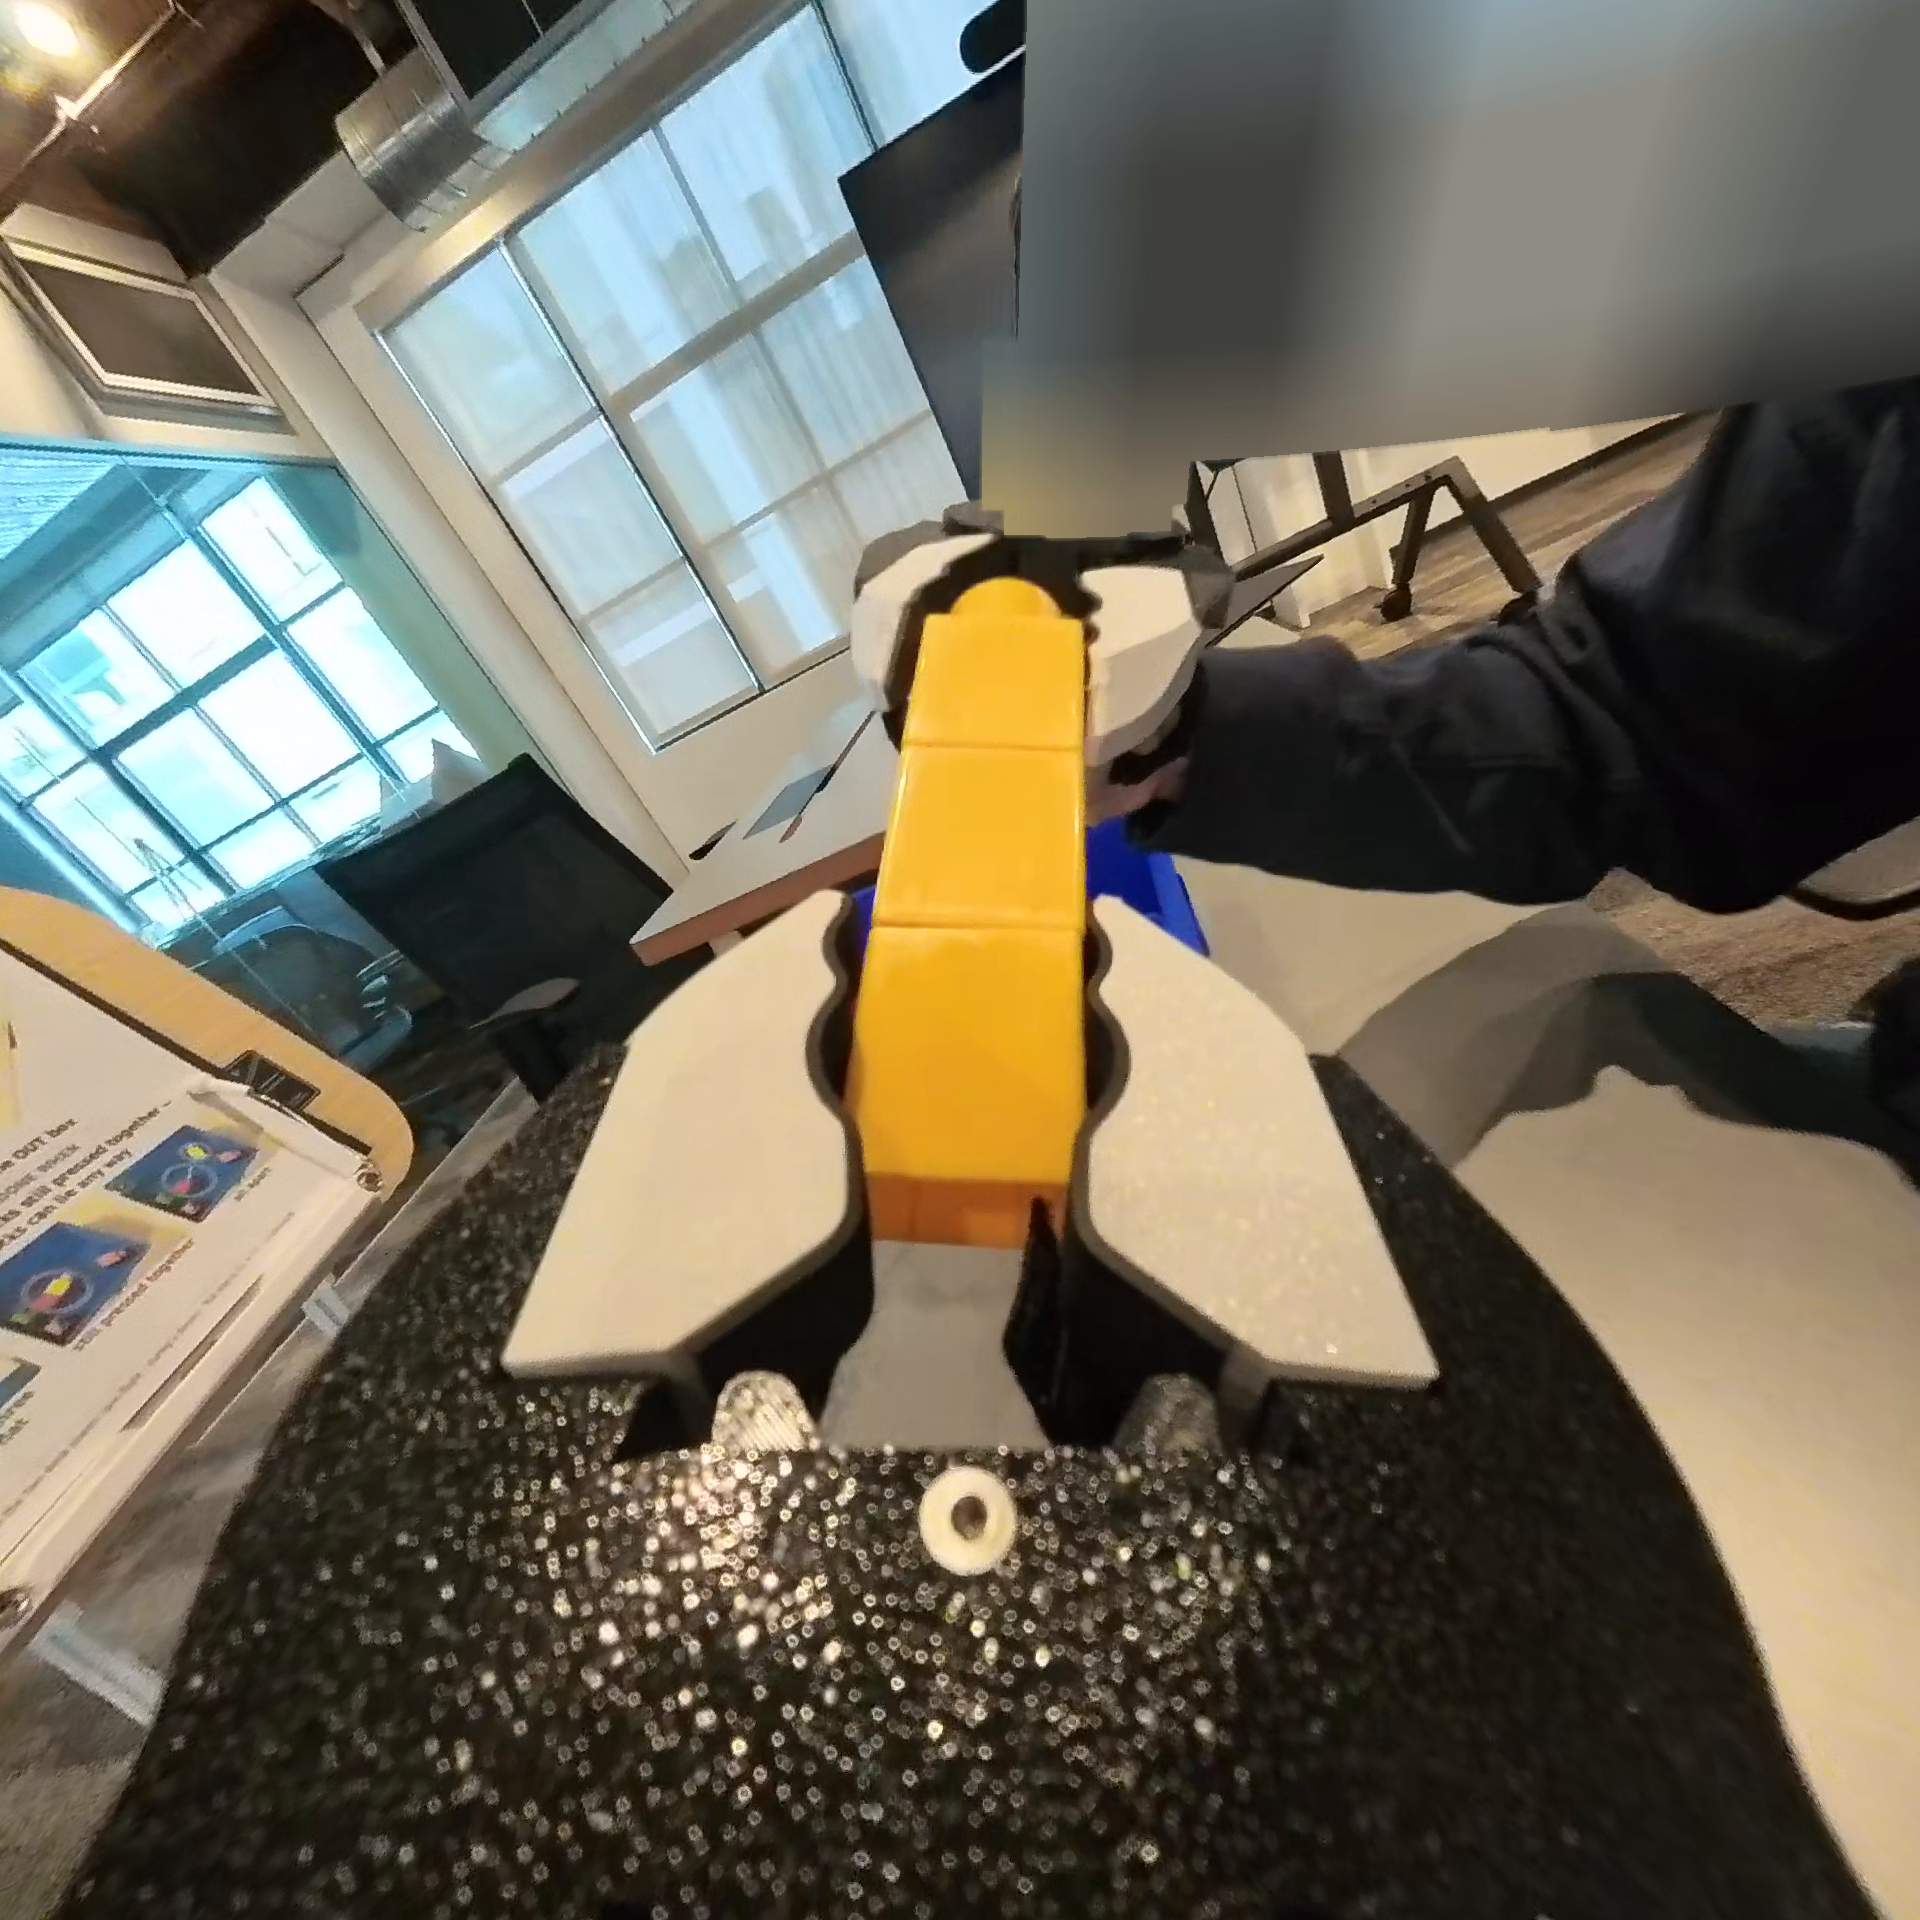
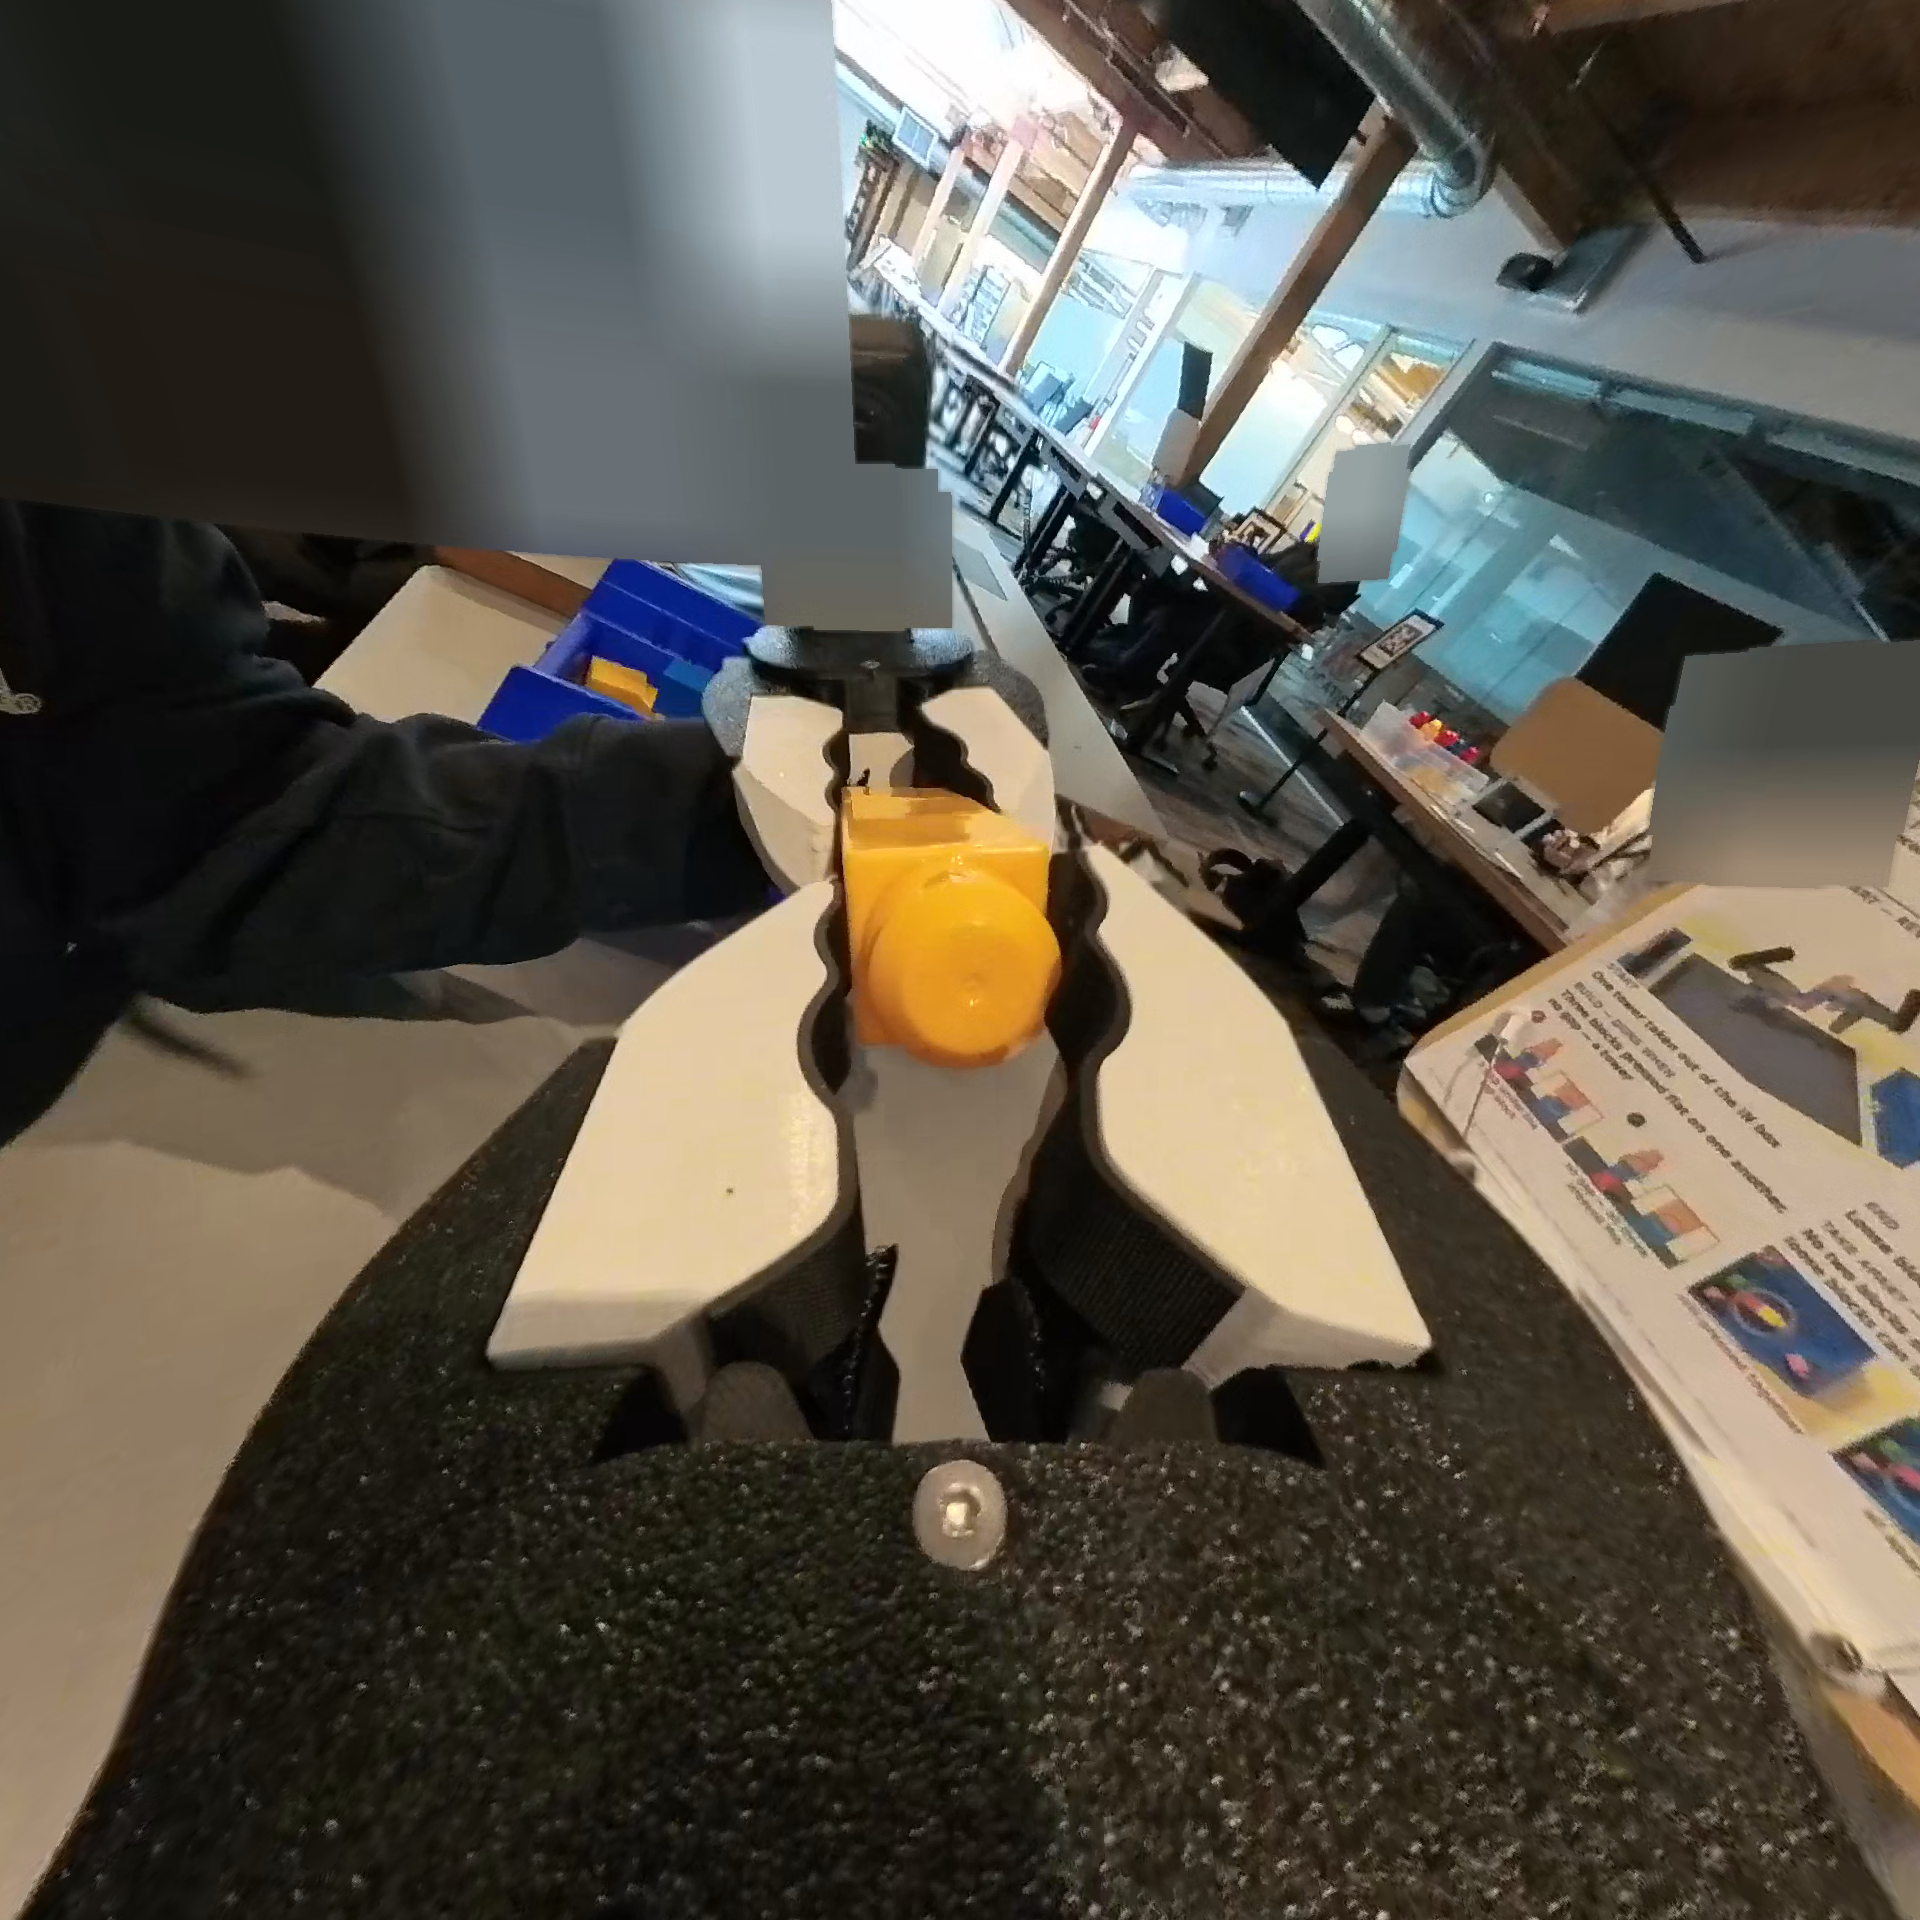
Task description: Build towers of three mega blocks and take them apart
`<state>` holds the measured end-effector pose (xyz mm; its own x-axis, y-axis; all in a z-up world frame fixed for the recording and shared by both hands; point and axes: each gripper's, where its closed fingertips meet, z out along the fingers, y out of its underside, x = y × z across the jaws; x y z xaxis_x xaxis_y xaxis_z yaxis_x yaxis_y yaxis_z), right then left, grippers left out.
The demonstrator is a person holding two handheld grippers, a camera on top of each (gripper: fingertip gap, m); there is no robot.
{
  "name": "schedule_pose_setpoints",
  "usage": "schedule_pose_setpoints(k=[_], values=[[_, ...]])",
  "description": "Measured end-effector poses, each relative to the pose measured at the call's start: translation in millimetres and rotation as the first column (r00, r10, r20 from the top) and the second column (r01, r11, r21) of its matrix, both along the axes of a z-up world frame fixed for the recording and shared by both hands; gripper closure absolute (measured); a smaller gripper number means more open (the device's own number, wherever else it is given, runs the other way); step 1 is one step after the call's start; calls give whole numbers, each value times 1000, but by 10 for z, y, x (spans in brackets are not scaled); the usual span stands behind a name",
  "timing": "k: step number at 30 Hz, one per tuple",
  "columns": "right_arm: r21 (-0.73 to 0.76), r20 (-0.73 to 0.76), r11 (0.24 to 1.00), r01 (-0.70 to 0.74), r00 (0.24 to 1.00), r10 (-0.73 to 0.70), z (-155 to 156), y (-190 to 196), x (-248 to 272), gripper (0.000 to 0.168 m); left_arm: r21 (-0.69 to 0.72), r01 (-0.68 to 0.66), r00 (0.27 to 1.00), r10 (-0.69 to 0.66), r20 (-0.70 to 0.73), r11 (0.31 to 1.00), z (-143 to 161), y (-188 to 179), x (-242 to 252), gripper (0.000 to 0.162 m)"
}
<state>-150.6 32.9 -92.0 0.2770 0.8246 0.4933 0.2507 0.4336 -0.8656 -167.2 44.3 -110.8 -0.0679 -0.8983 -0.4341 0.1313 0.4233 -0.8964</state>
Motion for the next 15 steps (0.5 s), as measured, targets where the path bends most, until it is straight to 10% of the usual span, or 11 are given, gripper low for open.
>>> schedule_pose_setpoints(k=[5, 15], values=[[3, 95, 993, 121, 988, -121, 81, 106, 400, 131, 0, -174, 983, 174, -62, 985, -107, 241, 88, 95], [-94, 566, 814, 573, 703, -430, 101, 403, 2336, 131, -97, -345, 938, 341, -61, 933, -109, 632, -125, 113]])
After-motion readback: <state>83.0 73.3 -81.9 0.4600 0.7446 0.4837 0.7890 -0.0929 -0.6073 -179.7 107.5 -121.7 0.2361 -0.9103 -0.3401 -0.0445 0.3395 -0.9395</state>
